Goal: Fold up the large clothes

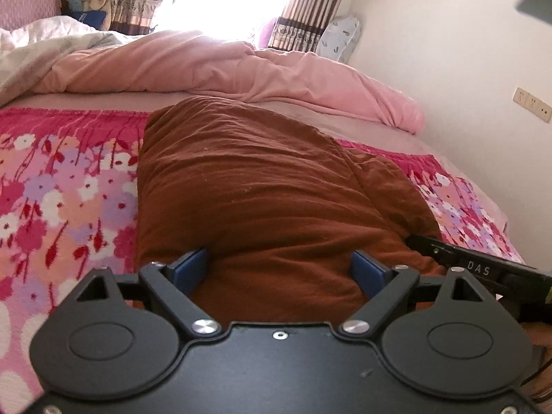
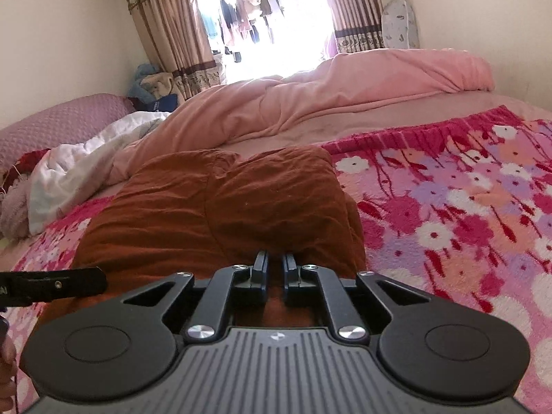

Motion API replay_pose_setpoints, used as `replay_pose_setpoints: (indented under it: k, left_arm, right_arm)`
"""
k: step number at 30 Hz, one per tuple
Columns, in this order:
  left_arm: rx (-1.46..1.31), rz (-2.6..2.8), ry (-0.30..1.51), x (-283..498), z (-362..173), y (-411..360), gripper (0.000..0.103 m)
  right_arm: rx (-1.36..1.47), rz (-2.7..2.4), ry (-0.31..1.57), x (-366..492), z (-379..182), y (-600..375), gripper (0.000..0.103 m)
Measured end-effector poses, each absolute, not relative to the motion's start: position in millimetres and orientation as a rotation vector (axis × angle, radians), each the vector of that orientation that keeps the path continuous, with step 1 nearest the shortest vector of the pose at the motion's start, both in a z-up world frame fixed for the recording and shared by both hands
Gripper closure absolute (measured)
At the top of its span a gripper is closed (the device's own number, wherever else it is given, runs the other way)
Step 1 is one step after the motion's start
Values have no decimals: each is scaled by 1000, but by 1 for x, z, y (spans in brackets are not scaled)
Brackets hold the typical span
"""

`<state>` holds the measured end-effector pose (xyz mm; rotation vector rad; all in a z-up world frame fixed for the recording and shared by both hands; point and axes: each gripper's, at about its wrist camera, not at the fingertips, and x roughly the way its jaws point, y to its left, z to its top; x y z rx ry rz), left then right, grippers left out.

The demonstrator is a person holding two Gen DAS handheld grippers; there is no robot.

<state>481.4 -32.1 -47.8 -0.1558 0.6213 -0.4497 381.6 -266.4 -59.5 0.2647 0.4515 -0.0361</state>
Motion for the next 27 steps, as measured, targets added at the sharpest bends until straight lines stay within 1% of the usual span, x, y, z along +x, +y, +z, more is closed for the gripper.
replay_pose_setpoints:
  k: [3,6,12,16,19,24,27]
  left_arm:
    - [-149,-442,598,475,-38,-31,13]
    - [-165,-448,568,459,-24,-22,13]
    - [-141,-415,505,397,-8,-12,12]
    - [-158,-430,510,374,-24,-14,12]
    - [-144,-428,560,379,-44,-23,13]
    - [-102,-418,588,393,-68,-35,13]
    - [-99,-412,592,398,-75,-37,12]
  right_arm:
    - [259,-35,448,376,-52,-264,93]
    - [240,-32,412,357,-33,-259,87]
    - [240,6,350,302,-14,-248,87]
    - [231,-4,336,283,-21,-243,86]
    - [232,-28,367,286,-34,-244,86]
    - [268,-33,417,300,-58,-251,87]
    - [291,-27,424,303,-68,-253,91]
